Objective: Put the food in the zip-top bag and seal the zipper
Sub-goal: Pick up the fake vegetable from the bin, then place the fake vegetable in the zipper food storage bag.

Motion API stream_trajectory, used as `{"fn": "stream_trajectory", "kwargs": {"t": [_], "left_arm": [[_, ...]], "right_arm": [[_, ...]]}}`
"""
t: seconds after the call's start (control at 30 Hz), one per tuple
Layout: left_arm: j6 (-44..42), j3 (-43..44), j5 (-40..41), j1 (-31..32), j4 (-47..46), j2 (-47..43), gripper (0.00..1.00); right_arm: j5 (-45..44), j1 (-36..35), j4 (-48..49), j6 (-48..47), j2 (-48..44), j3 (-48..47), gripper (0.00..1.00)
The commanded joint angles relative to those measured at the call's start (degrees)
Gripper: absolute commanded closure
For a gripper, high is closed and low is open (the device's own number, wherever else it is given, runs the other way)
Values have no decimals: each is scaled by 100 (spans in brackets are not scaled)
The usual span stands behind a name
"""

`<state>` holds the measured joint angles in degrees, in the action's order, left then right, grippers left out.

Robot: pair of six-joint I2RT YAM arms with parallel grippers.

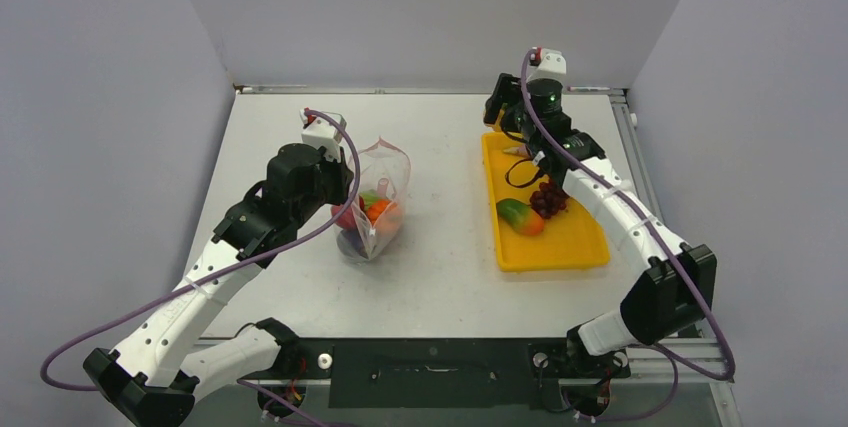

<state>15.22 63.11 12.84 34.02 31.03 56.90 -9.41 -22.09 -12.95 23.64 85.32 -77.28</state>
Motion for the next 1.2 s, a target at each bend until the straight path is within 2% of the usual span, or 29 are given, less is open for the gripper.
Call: {"fn": "stream_trajectory", "kwargs": {"t": [0.0,0.37,0.6,0.93,1.17], "left_arm": [[-46,0,26,-27,-223,-83,100],[-45,-5,39,-27,-220,-83,100],[-40,-4,56,-27,-220,-101,100],[-46,2,61,-28,-221,-127,100],[-46,-1,69,-27,-225,-153,100]], "right_arm": [[291,-319,195,-185,-567,39,71],[2138,-631,697,-1,-1223,70,72],[2810,-1044,1091,140,-1279,17,72],[2422,-2288,1007,-300,-975,-260,72],[2058,-2717,845,-558,-552,-409,72]]}}
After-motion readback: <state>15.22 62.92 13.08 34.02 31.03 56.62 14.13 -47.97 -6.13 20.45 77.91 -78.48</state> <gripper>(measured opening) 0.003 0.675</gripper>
